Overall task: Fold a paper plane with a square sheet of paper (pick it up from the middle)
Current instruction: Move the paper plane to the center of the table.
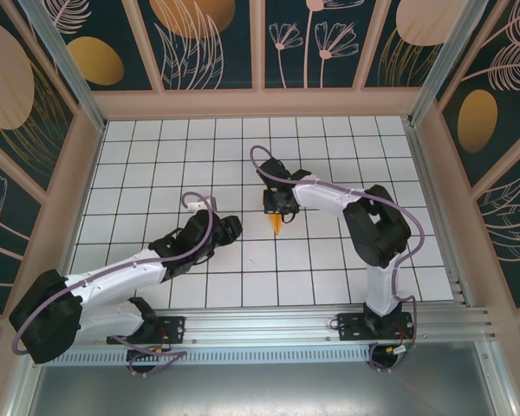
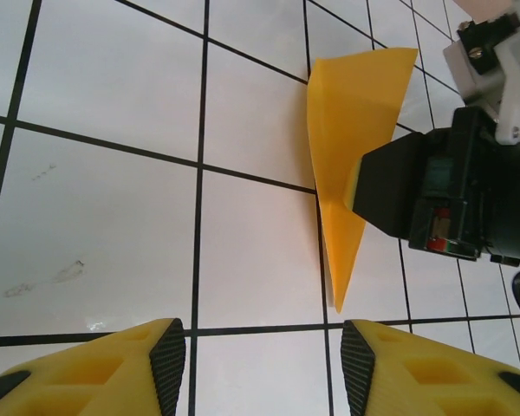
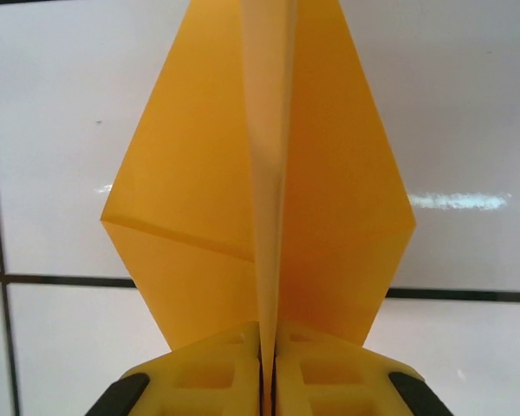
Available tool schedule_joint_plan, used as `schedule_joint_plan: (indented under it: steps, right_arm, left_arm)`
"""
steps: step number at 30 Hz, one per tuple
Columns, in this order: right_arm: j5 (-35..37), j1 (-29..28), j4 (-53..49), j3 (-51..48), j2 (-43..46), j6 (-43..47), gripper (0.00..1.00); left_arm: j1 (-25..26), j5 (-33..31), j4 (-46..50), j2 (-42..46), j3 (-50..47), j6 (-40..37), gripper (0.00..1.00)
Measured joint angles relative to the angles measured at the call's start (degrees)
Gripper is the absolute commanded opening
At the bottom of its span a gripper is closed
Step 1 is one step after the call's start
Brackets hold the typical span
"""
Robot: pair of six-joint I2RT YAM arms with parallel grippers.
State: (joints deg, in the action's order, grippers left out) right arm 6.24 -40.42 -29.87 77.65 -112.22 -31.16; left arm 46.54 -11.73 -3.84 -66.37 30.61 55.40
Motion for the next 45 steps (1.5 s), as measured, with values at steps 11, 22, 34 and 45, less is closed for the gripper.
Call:
schedule_joint_plan:
  steps: [11,22,34,45]
  right_arm:
    - [-0.04,0.11,-2.43,3.13,-2.95,2.4,0.25]
    - [-0.24,0.11,-2.64,3.32,-4.94,2.8,0.32]
    - [2.38,-0.7,-4.52,5.53,-6.03,2.36,0.23]
    - [2.71,0.26,-5.07,7.93,-8.09,2.36,0.3]
  left_arm:
    - [-0.61,-0.74,1.09,0.79,-1.14,0.0,0.53]
    - [-0.7,-0.52,1.07,-0.24,-1.14,0.0,0.53]
    - [-0.81,-0.33,1.09,-0.55,-1.14,0.0,0.54]
    - [-0.81,-0.33,1.07,-0.55,-1.14,0.0,0.53]
